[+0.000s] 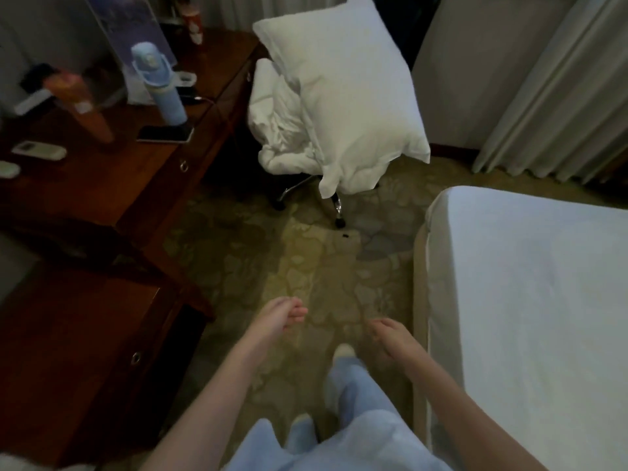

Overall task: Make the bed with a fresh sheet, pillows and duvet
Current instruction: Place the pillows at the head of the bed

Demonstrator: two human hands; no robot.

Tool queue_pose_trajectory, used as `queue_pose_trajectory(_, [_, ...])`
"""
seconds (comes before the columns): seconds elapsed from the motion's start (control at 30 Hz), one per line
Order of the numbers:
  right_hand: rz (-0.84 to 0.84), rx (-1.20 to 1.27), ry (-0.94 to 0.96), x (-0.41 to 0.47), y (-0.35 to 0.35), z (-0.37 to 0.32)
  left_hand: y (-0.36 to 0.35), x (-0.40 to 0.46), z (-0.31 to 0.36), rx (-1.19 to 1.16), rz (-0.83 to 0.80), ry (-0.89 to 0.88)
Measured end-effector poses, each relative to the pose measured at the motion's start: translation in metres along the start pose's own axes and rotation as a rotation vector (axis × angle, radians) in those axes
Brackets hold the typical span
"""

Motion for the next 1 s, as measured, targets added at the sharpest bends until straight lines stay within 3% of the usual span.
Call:
queue_pose_trajectory(0.2, [0.008,0.051,-0.114,0.109,0.056,-0.023,-0.044,0.103,0.141,0.094,-0.028,-0.065])
queue_pose_trajectory(0.43, [0.013,0.049,0.037,0.251,0.149,-0.170,-0.077,0.183,0.250,0.175,-0.019,0.018])
queue_pose_trajectory(0.63, [-0.019,-0.004,0.157,0.350,0.204,-0.276,-0.090,0.237,0.312,0.070,0.033,0.112])
queue_pose_trajectory(0.83, [-0.051,0.004,0.187,0.440,0.232,-0.336,-0.105,0.312,0.375,0.022,-0.002,0.203])
queue_pose_trajectory(1.0, [-0.026,-0.056,0.193,0.521,0.265,-0.384,-0.099,0.382,0.480,-0.065,0.018,0.100])
Point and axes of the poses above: each hand's wrist, its own x-axis towards the middle knuckle, its own y-axis out of the back of the hand, z = x × y, the point moved 9 cm from there along x, towards the middle knuckle, and after that the axes turned 11 degrees about y, right-handed, at the moved point
